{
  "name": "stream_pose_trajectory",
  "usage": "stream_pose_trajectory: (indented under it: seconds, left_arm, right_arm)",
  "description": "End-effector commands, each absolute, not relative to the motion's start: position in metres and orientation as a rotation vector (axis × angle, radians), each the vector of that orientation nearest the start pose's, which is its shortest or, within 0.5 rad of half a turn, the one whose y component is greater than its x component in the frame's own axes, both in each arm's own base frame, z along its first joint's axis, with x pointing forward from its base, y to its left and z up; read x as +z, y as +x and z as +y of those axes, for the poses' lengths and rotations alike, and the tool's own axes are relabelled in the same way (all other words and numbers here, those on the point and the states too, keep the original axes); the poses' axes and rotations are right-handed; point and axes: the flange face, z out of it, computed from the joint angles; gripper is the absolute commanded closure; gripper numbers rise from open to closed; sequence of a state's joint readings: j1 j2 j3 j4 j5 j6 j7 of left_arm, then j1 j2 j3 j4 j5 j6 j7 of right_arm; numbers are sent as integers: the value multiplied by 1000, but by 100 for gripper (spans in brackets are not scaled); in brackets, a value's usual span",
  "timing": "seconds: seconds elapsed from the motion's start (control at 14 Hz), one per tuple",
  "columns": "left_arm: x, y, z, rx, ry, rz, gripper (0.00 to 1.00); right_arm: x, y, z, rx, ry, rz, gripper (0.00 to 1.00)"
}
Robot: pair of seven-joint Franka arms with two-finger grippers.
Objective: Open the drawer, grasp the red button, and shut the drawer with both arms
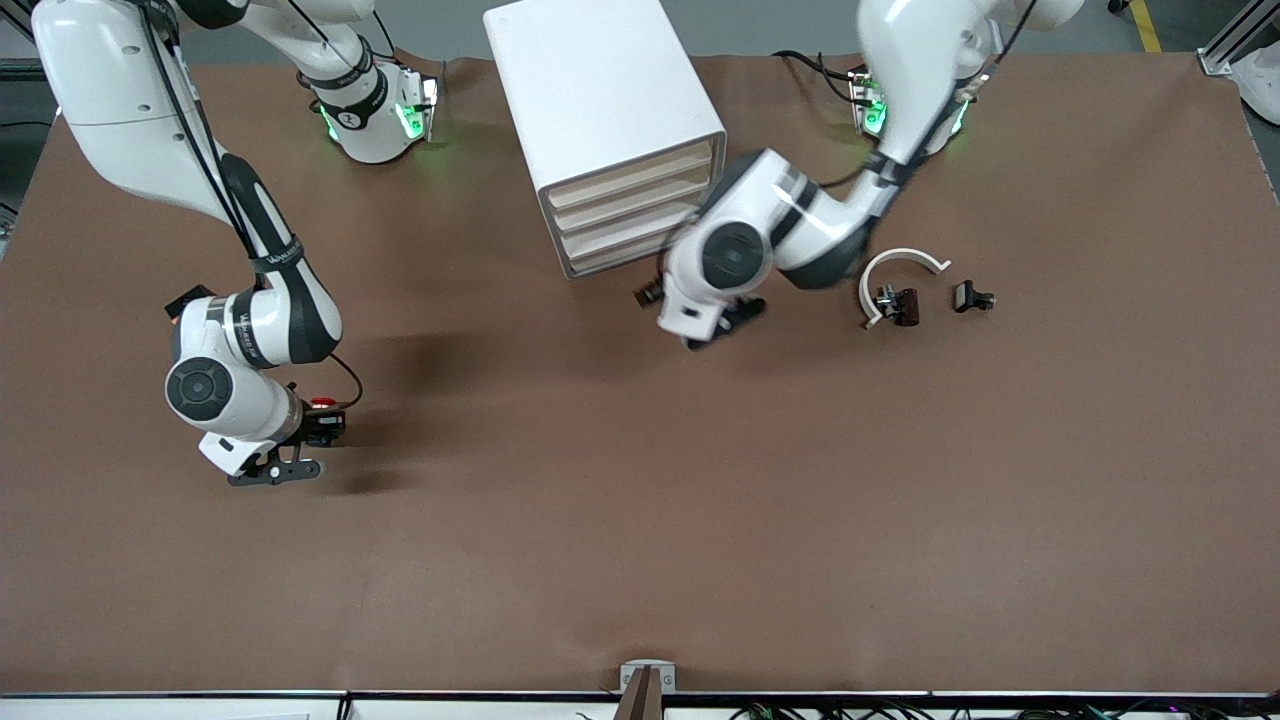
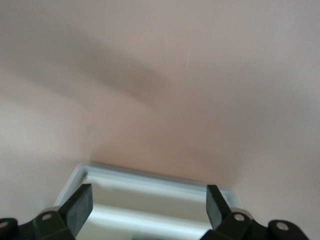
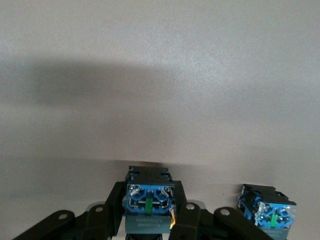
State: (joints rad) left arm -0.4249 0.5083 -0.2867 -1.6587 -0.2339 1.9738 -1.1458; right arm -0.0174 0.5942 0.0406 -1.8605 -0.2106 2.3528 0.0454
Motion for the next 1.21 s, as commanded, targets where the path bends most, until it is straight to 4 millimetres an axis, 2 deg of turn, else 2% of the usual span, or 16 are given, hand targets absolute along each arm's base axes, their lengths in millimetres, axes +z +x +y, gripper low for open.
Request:
stream_pose_trajectory:
  seconds: [0.0, 0.14, 0.21, 0.29, 0.36, 0.43, 0.57, 0.64, 0.86, 1.0, 1.14]
  left_arm:
    - [365, 560, -377, 465, -3073, -1012, 0]
    - [389, 593, -326, 342, -3109, -1007, 0]
    - [400, 609, -292, 287, -3134, -978, 0]
    - [409, 622, -263, 254, -3157, -963, 0]
    - [421, 634, -229, 210, -3179, -945, 0]
    - [431, 639, -201, 195, -3185, -932, 0]
    - [447, 642, -154, 162, -3165, -840, 0]
    - [460, 640, -141, 95, -3131, -749, 0]
    - [502, 626, -128, -17, -3043, -648, 0]
    - [525, 613, -119, -4, -3030, -607, 0]
    - [550, 597, -116, 6, -3035, -482, 0]
  right_arm:
    - [185, 624, 9, 159, -3259, -222, 76]
    - [185, 625, 9, 142, -3259, -221, 75]
    - [185, 625, 10, 141, -3258, -223, 73]
    - [185, 625, 9, 142, -3257, -219, 57]
    - [186, 625, 9, 141, -3258, -220, 13]
    - [188, 626, 8, 137, -3259, -220, 0]
    - [199, 630, 11, 116, -3260, -217, 0]
    - [207, 631, 13, 98, -3260, -214, 0]
    - [255, 632, 22, 73, -3266, -213, 0]
    - [295, 626, 36, 88, -3278, -235, 0]
    - [332, 618, 47, 106, -3239, -180, 0]
